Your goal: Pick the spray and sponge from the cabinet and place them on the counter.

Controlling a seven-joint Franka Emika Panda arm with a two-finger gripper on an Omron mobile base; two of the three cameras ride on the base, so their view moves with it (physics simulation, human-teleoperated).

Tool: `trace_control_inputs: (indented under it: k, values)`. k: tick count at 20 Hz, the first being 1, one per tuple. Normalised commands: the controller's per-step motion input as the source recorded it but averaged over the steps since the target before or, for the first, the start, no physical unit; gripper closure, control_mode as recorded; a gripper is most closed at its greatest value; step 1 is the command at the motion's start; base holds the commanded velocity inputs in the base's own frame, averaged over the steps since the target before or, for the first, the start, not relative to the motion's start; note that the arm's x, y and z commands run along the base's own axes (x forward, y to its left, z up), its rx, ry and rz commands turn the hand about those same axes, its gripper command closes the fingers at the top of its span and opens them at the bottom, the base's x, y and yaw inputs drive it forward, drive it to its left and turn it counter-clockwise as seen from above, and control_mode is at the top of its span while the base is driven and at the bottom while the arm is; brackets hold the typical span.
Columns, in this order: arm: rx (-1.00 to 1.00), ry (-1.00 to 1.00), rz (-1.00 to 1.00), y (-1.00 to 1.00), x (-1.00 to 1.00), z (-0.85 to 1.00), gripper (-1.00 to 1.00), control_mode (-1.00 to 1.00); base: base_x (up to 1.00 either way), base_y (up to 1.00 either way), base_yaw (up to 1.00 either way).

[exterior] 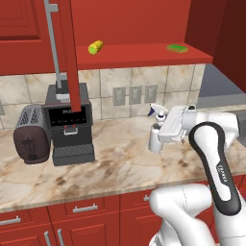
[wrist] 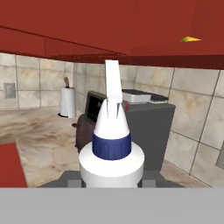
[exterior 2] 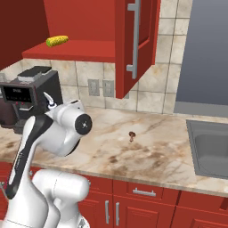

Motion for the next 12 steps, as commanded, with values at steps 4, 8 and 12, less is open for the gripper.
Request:
trace_control_inputs:
  k: [4, 8, 12]
  values:
    - [0.0, 0.24, 0.0, 0.0, 0.42, -0.01, 1.0, -1.0, 0.0, 0.0, 0.0]
    - [0.0, 0.17, 0.0, 0.0, 0.36, -0.18, 1.0, -1.0, 0.0, 0.0, 0.0]
    - [0.0, 0.0, 0.0, 0.0, 0.29, -0.52, 1.0, -1.0, 0.0, 0.0, 0.0]
